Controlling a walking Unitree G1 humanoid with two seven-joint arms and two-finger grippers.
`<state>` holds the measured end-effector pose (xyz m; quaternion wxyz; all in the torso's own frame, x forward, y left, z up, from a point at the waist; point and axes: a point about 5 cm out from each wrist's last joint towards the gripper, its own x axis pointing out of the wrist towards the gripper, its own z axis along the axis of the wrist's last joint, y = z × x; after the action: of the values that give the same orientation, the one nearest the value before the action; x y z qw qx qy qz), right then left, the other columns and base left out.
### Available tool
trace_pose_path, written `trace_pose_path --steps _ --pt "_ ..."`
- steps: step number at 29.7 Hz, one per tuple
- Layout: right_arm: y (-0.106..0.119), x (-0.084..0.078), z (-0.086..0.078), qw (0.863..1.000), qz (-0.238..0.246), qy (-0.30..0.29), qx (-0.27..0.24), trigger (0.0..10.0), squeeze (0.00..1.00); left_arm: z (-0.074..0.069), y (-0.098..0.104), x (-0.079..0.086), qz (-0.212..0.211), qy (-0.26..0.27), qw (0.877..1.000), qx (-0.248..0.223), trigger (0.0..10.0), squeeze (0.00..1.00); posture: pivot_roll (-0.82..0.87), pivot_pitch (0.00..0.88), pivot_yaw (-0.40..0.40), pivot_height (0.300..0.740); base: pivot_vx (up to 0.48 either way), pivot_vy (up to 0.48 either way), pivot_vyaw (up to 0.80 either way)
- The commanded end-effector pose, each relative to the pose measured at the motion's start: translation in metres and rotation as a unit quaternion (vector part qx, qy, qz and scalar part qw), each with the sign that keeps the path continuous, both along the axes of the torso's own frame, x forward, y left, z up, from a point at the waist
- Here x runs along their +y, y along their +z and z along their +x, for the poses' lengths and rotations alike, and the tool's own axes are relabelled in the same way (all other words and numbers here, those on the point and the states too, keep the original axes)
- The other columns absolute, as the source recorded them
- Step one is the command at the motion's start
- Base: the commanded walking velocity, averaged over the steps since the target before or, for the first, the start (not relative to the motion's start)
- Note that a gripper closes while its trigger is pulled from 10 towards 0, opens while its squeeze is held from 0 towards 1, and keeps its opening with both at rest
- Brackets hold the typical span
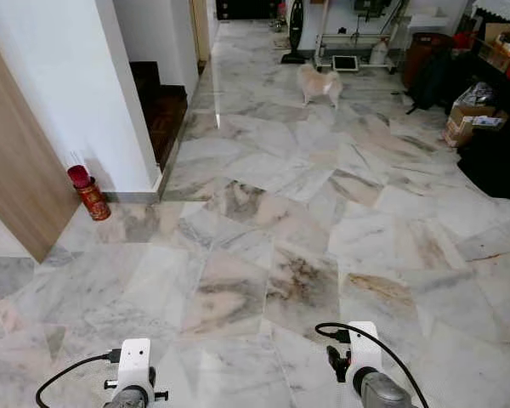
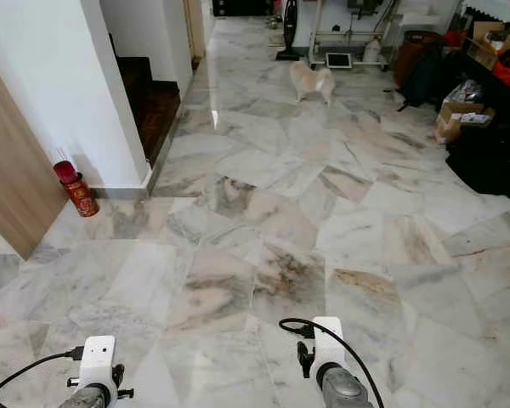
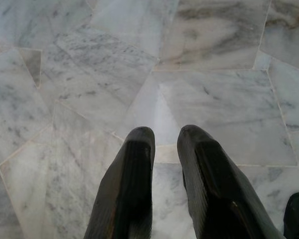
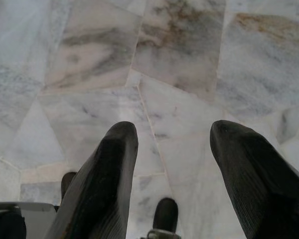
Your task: Setting the table
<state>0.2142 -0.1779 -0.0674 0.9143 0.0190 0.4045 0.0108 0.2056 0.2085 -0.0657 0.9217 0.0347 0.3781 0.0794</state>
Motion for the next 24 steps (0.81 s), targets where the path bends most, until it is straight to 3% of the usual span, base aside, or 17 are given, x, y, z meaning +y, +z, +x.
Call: trace_pose_path --steps 1,13,24 --pt "-0.002 -0.003 -0.004 1.0 -0.004 -0.007 0.007 10.0 0.0 -0.001 -0.001 0.001 0.002 0.0 1.0 0.006 10.0 0.0 -0.02 0.0 0.013 0.732 0.0 0.0 0.0" --pt "0.002 -0.005 0.002 1.0 -0.022 -0.006 0.001 10.0 0.0 -0.011 -0.007 -0.002 0.005 0.014 1.0 0.015 10.0 0.0 -0.01 0.0 -0.015 0.732 0.0 0.0 0.0" --pt "0.001 -0.005 0.002 0.999 -0.033 0.007 0.005 10.0 0.0 -0.014 -0.007 0.0 0.005 0.027 0.999 0.017 10.0 0.0 0.01 0.0 -0.026 0.732 0.0 0.0 -0.74"
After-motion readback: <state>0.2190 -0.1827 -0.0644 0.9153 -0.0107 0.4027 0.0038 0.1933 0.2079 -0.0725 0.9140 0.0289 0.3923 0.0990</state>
